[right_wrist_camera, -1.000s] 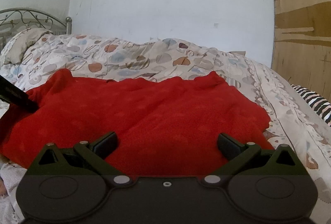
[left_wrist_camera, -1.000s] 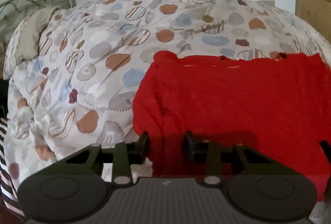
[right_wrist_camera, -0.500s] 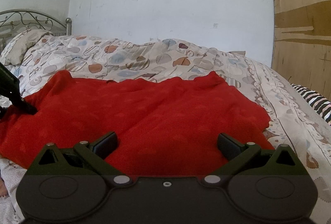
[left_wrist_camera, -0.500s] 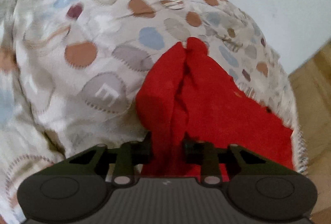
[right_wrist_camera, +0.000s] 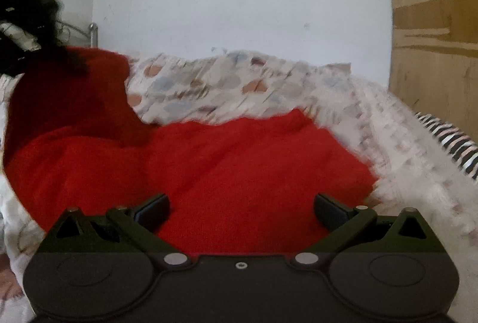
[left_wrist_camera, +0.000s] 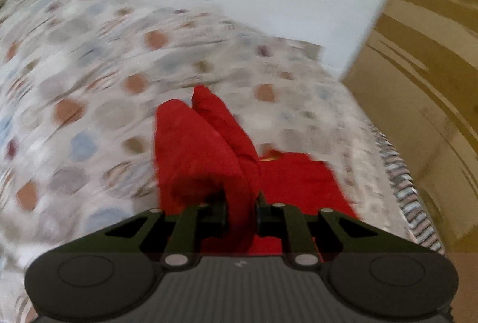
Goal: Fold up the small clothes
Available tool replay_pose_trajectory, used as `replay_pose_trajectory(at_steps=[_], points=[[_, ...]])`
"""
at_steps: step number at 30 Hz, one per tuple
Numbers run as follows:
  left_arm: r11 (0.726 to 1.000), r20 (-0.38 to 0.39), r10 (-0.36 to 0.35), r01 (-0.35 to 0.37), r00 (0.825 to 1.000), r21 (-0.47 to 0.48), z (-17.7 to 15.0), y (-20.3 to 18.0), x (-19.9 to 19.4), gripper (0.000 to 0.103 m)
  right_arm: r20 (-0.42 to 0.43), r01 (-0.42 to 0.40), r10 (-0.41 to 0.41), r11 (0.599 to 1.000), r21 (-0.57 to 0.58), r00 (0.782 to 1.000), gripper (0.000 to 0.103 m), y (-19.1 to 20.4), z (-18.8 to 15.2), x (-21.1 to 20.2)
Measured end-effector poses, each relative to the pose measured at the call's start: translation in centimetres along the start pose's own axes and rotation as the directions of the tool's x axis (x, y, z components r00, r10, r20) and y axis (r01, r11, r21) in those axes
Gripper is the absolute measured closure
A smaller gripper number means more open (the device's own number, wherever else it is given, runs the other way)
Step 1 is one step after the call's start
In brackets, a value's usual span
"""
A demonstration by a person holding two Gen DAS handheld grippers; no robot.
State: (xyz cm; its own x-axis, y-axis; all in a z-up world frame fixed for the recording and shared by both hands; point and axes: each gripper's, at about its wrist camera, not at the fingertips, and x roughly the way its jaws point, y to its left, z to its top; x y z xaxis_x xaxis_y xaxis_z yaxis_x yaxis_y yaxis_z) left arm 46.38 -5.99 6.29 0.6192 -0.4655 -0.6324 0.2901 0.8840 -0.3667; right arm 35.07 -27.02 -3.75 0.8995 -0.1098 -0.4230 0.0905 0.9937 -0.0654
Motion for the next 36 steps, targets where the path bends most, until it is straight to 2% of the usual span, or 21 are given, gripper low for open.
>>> replay_pose_trajectory(at_steps=[4,5,7,10,12,15,17,19,21,24,28,31,32,34,36], points=[[0.985,-0.076,-0.057,0.069,0.995,0.159,0.4,-7.4,3.0,0.087,0.047,0.084,-0.082,0.996,-0.035,0.995,0.0,-3.7,1.1,-3.3],[0.973,-0.102,-0.05,0.072,0.994,0.22,-0.3,-9.5,4.2,0.087,0.043,0.111,-0.109,0.993,-0.041,0.993,0.0,-4.7,0.8,-3.8],[0.958,-0.153,-0.042,0.083,0.987,0.275,-2.1,-12.1,6.7,0.087,0.002,0.164,-0.164,0.985,-0.043,0.986,0.0,-6.6,-0.1,-4.3],[0.951,-0.192,-0.017,0.075,0.981,0.299,-5.2,-13.8,9.6,0.087,-0.096,0.211,-0.213,0.977,-0.03,0.972,0.0,-8.7,-2.1,-4.2],[0.94,-0.179,0.002,0.059,0.984,0.336,-6.4,-14.0,10.6,0.086,-0.106,0.21,-0.209,0.978,-0.008,0.972,0.0,-9.6,-3.1,-4.9],[0.918,-0.138,0.009,0.046,0.99,0.394,-7.2,-14.2,9.7,0.082,-0.138,0.226,-0.228,0.974,-0.029,0.964,0.0,-9.7,-4.2,-4.8],[0.917,-0.114,-0.025,0.068,0.993,0.394,-7.1,-14.3,8.2,0.059,-0.131,0.226,-0.226,0.974,-0.016,0.965,0.0,-9.8,-4.8,-4.8],[0.915,-0.074,-0.101,0.122,0.992,0.384,-6.9,-14.0,6.4,0.013,-0.124,0.23,-0.23,0.973,-0.021,0.965,0.0,-9.6,-5.0,-4.8],[0.918,-0.002,-0.133,0.124,0.991,0.377,-7.0,-13.9,4.5,0.004,-0.121,0.232,-0.233,0.972,-0.022,0.965,0.0,-9.5,-5.1,-4.7],[0.917,0.029,-0.121,0.101,0.992,0.385,-7.3,-13.8,2.9,0.003,-0.113,0.229,-0.229,0.973,-0.02,0.967,0.0,-10.1,-5.3,-4.7],[0.91,0.081,-0.174,0.128,0.981,0.394,-7.9,-13.1,1.6,0.001,-0.103,0.217,-0.216,0.976,-0.007,0.971,0.0,-10.3,-5.6,-4.7],[0.895,0.038,-0.117,0.089,0.992,0.436,-8.1,-13.9,2.2,0.001,-0.099,0.216,-0.216,0.976,-0.009,0.971,0.0,-10.3,-5.6,-4.7],[0.895,0.043,-0.118,0.087,0.992,0.437,-8.2,-14.0,1.8,0.001,-0.099,0.214,-0.213,0.977,-0.005,0.972,0.0,-10.4,-5.6,-4.7],[0.904,0.085,-0.162,0.113,0.983,0.413,-8.2,-13.7,0.4,0.001,-0.09,0.206,-0.204,0.979,0.008,0.975,0.0,-10.5,-5.8,-4.8],[0.909,0.13,-0.224,0.159,0.966,0.385,-8.1,-13.1,-1.2,0.001,-0.072,0.198,-0.196,0.98,0.022,0.978,0.0,-10.7,-6.2,-4.9]])
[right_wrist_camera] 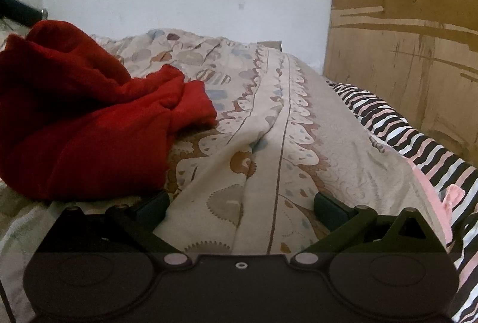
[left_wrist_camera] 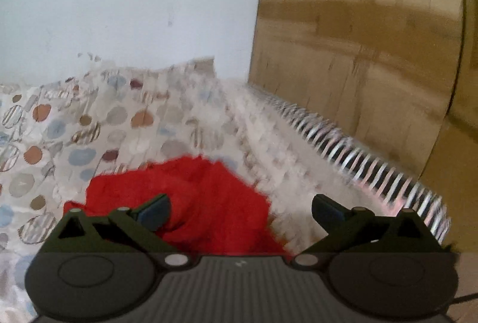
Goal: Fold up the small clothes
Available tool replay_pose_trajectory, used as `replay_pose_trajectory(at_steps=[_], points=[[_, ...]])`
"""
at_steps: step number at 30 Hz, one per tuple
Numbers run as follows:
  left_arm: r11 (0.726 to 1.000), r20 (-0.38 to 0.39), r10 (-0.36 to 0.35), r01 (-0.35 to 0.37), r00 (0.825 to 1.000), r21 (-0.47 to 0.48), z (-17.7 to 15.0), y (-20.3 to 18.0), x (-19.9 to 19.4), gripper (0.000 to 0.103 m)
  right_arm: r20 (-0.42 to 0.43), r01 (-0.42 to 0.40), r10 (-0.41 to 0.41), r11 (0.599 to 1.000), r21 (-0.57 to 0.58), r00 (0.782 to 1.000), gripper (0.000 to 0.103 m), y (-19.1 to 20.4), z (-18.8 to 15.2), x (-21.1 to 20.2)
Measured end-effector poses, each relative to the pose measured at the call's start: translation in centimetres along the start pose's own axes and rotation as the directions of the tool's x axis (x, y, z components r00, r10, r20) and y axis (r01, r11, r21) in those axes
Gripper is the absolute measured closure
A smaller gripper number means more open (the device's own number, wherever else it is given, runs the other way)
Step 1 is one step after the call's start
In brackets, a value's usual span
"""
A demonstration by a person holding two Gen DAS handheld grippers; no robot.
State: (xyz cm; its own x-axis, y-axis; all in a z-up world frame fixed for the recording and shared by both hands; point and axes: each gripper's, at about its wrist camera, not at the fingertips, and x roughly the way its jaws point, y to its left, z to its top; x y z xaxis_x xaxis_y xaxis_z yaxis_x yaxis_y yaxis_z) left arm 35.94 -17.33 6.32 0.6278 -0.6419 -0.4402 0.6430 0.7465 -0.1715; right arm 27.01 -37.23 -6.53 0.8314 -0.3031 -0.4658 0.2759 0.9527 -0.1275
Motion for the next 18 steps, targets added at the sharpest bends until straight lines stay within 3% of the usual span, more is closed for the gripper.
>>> replay_pose_trajectory(at_steps=[2,4,8,12,16,18], points=[[1.0,0.055,-0.017,0.018,0.998,-0.024,0.2,0.5,-1.7,0.001,0.019,-0.007,0.007,1.0,0.01,1.0,0.0,-0.2,-0.3,-0.1],[1.0,0.095,0.01,-0.008,0.995,-0.024,0.3,1.0,-3.2,0.001,0.026,-0.009,0.008,1.0,0.013,1.0,0.0,-0.2,-0.4,-0.2],[0.987,0.148,0.162,-0.162,0.976,-0.011,-0.8,3.0,-5.0,0.0,0.024,-0.009,0.009,1.0,0.011,1.0,0.0,-0.1,-0.3,-0.2],[0.966,0.066,0.254,-0.25,0.965,-0.063,-2.8,6.4,-4.5,0.0,0.014,-0.078,0.078,0.997,0.009,0.997,0.0,-1.0,0.6,-0.4],[0.964,-0.025,0.242,-0.244,0.97,-0.11,-5.0,9.6,-2.6,0.0,0.067,-0.14,0.14,0.99,-0.005,0.988,0.0,-2.5,3.0,-1.0],[0.963,-0.043,0.234,-0.238,0.971,-0.128,-5.6,10.8,-1.5,0.0,0.068,-0.215,0.214,0.976,0.008,0.974,0.0,-3.1,5.1,-0.8]])
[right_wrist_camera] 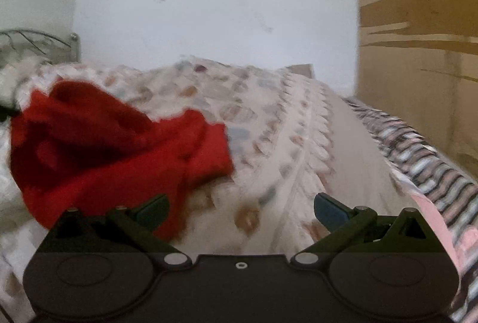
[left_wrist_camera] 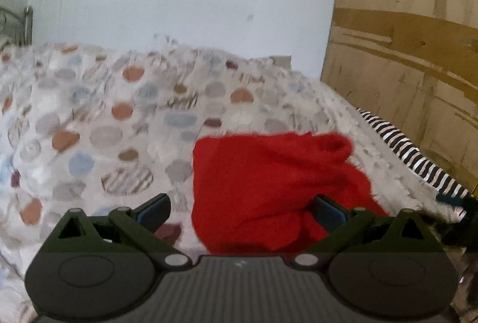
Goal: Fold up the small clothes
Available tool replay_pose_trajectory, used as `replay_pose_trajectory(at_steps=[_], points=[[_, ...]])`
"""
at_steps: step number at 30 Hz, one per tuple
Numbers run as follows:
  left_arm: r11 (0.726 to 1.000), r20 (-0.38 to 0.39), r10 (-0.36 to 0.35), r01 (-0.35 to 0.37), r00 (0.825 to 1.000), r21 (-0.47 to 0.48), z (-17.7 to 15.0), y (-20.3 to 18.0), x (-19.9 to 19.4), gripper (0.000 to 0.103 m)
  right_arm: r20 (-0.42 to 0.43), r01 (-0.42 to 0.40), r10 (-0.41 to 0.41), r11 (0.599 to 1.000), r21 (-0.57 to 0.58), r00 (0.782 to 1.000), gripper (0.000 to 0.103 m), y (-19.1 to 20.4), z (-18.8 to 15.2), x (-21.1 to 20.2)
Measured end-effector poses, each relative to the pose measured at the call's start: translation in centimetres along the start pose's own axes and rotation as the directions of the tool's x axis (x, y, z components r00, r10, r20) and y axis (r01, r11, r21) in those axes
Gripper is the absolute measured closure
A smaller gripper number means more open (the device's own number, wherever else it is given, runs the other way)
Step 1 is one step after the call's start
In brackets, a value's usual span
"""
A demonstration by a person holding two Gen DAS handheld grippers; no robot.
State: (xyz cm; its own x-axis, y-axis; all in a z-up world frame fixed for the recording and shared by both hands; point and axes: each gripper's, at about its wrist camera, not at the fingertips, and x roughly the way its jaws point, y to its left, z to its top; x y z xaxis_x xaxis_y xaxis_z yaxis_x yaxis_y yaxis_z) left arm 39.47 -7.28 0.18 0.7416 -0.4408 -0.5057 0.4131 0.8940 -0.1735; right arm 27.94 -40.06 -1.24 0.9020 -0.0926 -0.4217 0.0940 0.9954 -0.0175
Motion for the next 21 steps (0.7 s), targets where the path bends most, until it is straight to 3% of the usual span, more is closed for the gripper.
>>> replay_pose_trajectory(at_steps=[2,3,4,5,6,8,9,11,14,18,19,21], points=[[1.0,-0.013,-0.023,0.023,1.0,0.0,-0.1,0.6,1.0,0.0,-0.006,-0.122,0.123,0.989,0.079,0.992,0.0,-0.6,2.1,0.6],[0.999,-0.018,-0.043,0.043,0.999,0.002,-0.1,0.9,1.2,0.0,-0.018,-0.2,0.205,0.97,0.139,0.979,0.0,-1.0,3.1,1.2],[0.998,-0.024,-0.062,0.062,0.998,0.007,-0.1,1.1,1.6,0.0,-0.04,-0.291,0.307,0.932,0.217,0.951,0.0,-1.4,4.0,2.2],[0.997,-0.031,-0.077,0.078,0.997,0.013,-0.1,1.2,1.9,0.0,-0.059,-0.381,0.417,0.872,0.307,0.907,0.0,-1.7,4.7,3.5],[0.995,-0.041,-0.096,0.097,0.995,0.023,-0.1,1.1,2.2,0.001,-0.071,-0.463,0.535,0.783,0.417,0.842,0.0,-1.8,5.4,5.2],[0.991,-0.06,-0.129,0.131,0.99,0.039,-0.1,0.5,2.3,0.001,-0.095,-0.501,0.657,0.652,0.568,0.748,0.0,-1.5,6.0,8.4],[0.989,-0.058,-0.141,0.144,0.988,0.045,0.0,0.2,2.4,0.003,-0.116,-0.476,0.674,0.622,0.622,0.73,0.0,-1.1,6.1,9.8],[0.986,-0.033,-0.152,0.154,0.988,0.06,0.1,-0.3,2.1,0.004,-0.145,-0.405,0.692,0.564,0.719,0.707,0.0,-0.6,5.9,12.5],[0.983,0.016,-0.16,0.158,0.987,0.091,0.4,-1.1,1.7,0.004,-0.128,-0.295,0.726,0.426,0.855,0.676,0.0,-0.8,4.8,16.1],[0.975,0.043,-0.168,0.16,0.985,0.153,1.1,-2.2,1.2,0.012,-0.08,-0.215,0.713,0.315,0.924,0.697,0.0,-1.4,4.7,18.1],[0.973,0.046,-0.177,0.167,0.983,0.161,1.2,-2.4,1.1,0.015,-0.082,-0.203,0.708,0.308,0.929,0.702,0.0,-1.5,4.9,18.4],[0.968,0.052,-0.193,0.181,0.98,0.173,1.2,-2.9,1.0,0.024,-0.134,-0.168,0.687,0.353,0.92,0.714,0.0,-1.5,5.6,19.4]])
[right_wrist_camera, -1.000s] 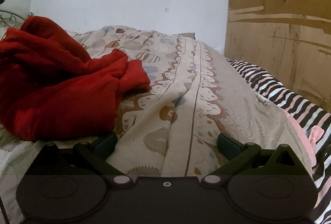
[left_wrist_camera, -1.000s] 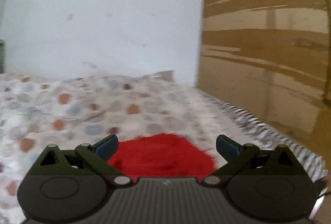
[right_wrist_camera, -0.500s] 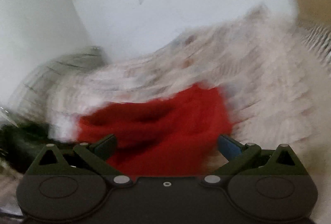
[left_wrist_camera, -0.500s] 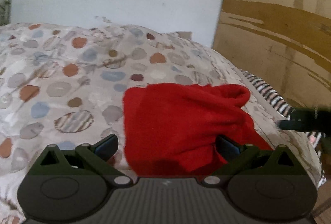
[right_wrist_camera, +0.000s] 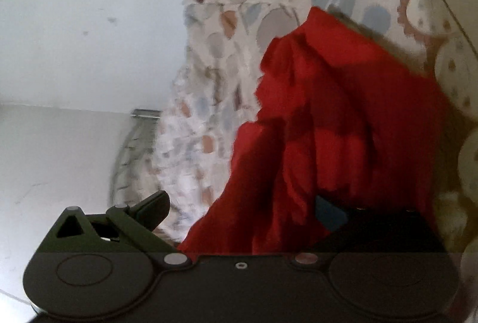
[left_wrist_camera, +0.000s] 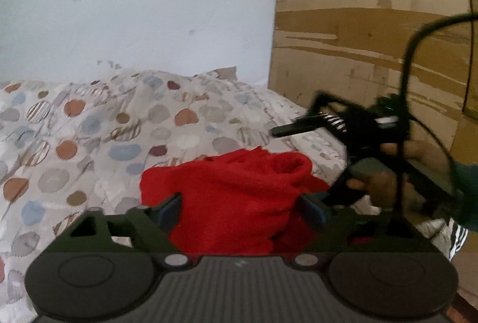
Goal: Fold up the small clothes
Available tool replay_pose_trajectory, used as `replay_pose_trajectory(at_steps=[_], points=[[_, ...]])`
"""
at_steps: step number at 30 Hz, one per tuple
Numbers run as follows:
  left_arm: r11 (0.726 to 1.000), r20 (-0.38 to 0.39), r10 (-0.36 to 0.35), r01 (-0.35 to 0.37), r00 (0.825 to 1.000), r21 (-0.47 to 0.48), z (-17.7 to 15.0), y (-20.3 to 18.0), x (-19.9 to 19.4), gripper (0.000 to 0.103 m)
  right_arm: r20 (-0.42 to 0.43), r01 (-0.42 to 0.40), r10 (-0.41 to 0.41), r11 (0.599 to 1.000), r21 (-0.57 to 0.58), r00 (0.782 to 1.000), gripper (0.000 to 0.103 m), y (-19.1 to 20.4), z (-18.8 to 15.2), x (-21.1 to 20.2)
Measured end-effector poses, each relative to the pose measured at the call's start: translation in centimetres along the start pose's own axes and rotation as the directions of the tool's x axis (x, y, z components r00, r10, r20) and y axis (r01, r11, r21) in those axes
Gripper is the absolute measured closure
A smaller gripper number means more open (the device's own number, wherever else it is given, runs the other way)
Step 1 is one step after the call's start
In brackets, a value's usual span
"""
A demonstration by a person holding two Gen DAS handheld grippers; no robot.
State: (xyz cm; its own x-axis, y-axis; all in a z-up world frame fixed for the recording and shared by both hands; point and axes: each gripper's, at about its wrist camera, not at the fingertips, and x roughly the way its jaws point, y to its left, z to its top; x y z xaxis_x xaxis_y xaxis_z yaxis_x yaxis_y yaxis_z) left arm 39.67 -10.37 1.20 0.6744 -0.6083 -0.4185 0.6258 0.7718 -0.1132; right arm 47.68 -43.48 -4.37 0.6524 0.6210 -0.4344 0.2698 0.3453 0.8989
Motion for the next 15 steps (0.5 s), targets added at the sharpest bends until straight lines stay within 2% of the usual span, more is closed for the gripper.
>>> replay_pose_trajectory(at_steps=[3,5,7,8,9,10,13,15], points=[[0.999,0.008,-0.011,0.011,1.0,0.031,-0.1,-0.8,-0.2,0.038,-0.019,0.093,-0.095,0.994,-0.051,0.995,0.001,0.9,0.7,1.2],[0.998,0.006,-0.03,0.03,1.0,0.058,-0.3,-1.4,-0.4,0.042,-0.011,0.154,-0.156,0.982,-0.112,0.988,0.015,1.7,0.6,1.9],[0.994,-0.004,-0.056,0.056,0.998,0.097,-0.5,-2.3,-0.5,0.045,-0.006,0.224,-0.229,0.957,-0.183,0.973,0.046,2.4,0.3,2.5],[0.99,-0.01,-0.067,0.067,0.998,0.123,-0.7,-2.9,-0.5,0.045,-0.008,0.242,-0.249,0.948,-0.207,0.968,0.054,2.6,0.3,2.7],[0.985,-0.017,-0.074,0.075,0.997,0.153,-0.8,-3.5,-0.5,0.045,-0.003,0.245,-0.252,0.942,-0.23,0.968,0.068,2.8,0.2,2.6],[0.98,-0.023,-0.078,0.081,0.997,0.181,-0.9,-4.1,-0.4,0.045,0.006,0.24,-0.247,0.936,-0.258,0.969,0.077,3.1,0.1,2.3],[0.966,-0.045,-0.12,0.127,0.992,0.225,-1.2,-5.9,0.0,0.045,0.089,0.189,-0.168,0.914,-0.36,0.982,0.081,4.6,-0.1,0.2],[0.954,-0.066,-0.155,0.166,0.986,0.25,-1.1,-7.4,0.7,0.045,0.182,0.185,-0.112,0.87,-0.457,0.977,0.081,6.1,-0.5,-2.2]])
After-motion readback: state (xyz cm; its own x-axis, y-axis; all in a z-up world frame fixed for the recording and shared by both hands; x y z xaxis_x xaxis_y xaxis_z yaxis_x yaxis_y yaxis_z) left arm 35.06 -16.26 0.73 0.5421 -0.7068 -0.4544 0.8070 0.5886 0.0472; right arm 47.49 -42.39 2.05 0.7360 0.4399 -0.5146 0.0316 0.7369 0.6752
